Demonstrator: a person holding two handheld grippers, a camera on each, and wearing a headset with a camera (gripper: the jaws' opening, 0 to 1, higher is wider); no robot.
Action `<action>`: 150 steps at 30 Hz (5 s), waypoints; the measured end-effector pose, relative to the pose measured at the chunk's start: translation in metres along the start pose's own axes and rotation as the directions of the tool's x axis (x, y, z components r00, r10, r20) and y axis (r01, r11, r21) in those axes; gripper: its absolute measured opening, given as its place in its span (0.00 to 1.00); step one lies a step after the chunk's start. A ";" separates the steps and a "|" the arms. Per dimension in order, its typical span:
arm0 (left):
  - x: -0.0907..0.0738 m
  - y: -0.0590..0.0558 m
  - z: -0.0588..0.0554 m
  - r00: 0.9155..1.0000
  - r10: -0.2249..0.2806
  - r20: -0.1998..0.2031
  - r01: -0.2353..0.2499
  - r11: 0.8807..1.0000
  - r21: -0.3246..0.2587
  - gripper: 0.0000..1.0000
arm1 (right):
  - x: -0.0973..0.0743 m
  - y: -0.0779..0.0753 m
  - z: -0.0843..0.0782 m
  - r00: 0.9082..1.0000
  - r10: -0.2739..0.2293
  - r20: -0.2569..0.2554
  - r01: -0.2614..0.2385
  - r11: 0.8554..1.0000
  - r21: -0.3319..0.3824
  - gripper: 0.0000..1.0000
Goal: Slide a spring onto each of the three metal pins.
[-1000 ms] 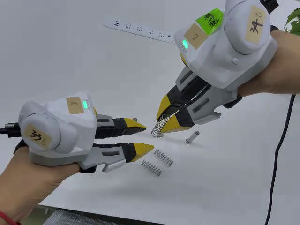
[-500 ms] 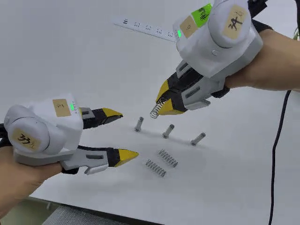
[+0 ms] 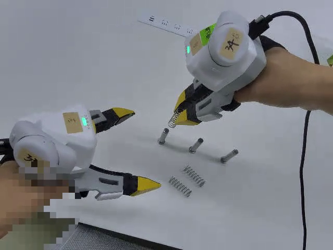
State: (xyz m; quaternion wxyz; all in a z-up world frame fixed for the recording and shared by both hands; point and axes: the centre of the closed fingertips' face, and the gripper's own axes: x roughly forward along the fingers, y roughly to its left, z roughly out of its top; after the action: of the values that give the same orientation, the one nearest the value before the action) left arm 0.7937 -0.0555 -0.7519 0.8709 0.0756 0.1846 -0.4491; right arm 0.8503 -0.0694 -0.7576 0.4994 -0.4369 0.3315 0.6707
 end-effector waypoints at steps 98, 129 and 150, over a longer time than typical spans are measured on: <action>0.005 -0.008 -0.002 0.999 -0.041 -0.020 0.041 0.999 -0.003 0.92 | 0.013 0.001 -0.014 0.989 -0.070 0.132 0.058 0.994 0.097 0.37; 0.008 -0.028 -0.005 0.968 -0.144 -0.206 0.182 0.967 0.180 0.86 | -0.068 0.068 -0.097 0.894 -0.288 0.344 0.160 0.921 0.355 0.82; 0.057 -0.058 -0.042 0.841 -0.297 -0.453 0.457 0.837 0.299 0.38 | -0.067 0.114 -0.139 0.841 -0.371 0.395 0.146 0.857 0.493 0.92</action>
State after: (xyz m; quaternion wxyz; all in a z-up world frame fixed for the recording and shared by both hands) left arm 0.7661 -0.1194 -0.8108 0.6746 0.2988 0.2702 -0.6186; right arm 0.7848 -0.2492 -0.7505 0.7396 -0.1743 0.2785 0.5875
